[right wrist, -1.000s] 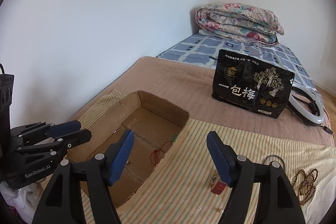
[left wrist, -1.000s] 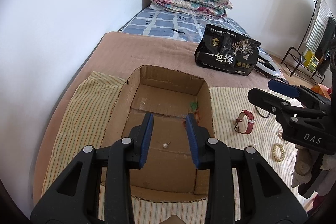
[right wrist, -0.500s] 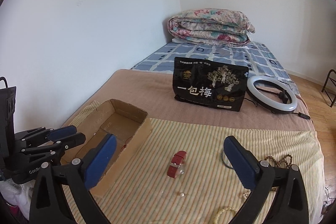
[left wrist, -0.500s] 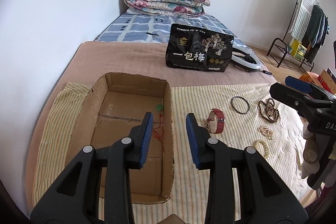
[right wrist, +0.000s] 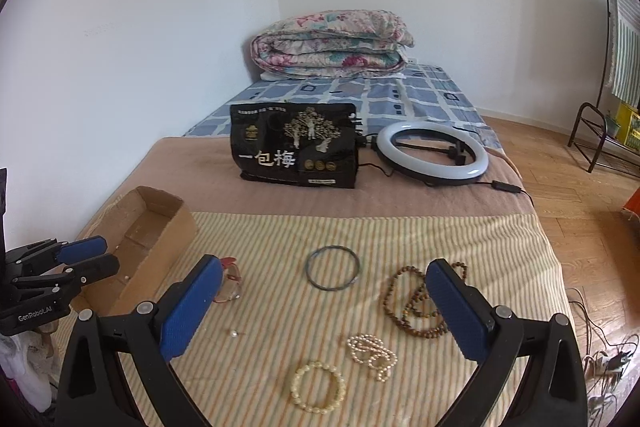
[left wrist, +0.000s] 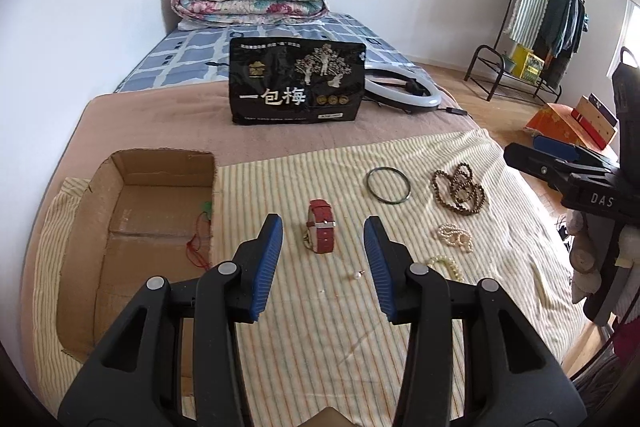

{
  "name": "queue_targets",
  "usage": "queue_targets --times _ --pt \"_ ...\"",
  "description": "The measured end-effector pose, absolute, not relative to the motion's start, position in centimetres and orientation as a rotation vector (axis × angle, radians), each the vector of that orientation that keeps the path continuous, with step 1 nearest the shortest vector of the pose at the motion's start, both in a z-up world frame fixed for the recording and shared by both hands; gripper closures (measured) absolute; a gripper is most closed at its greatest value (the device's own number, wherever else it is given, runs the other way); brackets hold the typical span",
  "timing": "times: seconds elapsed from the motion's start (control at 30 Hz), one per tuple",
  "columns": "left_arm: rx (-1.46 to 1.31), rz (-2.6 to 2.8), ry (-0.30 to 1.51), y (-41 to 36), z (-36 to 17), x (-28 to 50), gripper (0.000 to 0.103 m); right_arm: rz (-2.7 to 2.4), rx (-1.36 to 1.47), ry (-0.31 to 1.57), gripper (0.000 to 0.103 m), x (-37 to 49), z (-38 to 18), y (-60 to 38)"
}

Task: Organize jewelry
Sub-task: 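Move both open tools back over the jewelry on the cloth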

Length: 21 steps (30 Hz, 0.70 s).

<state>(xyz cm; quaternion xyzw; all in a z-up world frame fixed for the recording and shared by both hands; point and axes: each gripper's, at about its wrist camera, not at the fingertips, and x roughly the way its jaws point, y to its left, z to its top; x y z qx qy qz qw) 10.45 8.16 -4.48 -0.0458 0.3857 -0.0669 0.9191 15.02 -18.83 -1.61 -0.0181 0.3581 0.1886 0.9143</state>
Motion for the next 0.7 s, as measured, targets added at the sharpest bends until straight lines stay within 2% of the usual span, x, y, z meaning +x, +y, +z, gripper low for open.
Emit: queue_targets --times 0.17,0.7 --pt "-0.079 -0.201 0.835 5.2 -5.6 11.2 0.060 0.352 -0.018 0.794 0.000 15.9 -3.8 -21.7" --pt "-0.054 -0.354 0.990 -2.0 -10.7 12.9 0.060 0.446 -0.076 0.956 0.026 16.5 -10.5 -23.7"
